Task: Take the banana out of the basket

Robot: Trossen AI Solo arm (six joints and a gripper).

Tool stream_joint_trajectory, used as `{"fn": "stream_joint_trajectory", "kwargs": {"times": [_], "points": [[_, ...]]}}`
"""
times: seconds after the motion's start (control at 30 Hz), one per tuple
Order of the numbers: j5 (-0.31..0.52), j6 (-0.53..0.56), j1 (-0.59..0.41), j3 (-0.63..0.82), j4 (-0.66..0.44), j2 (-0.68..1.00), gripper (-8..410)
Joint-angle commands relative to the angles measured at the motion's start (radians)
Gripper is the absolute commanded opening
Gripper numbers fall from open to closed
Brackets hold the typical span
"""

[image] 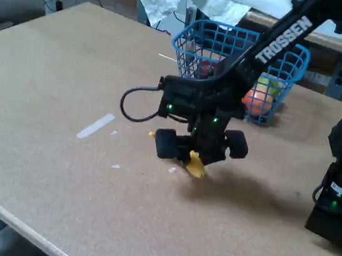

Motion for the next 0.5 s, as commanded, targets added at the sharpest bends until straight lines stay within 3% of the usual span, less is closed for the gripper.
{"fn": "stream_joint_trajectory", "kwargs": {"times": [0.0,0.47], "points": [[0.02,0.014,-0.001,0.0,0.036,0.033,79],[0.099,0.055,-0.012,0.0,0.063,0.039,79]]}}
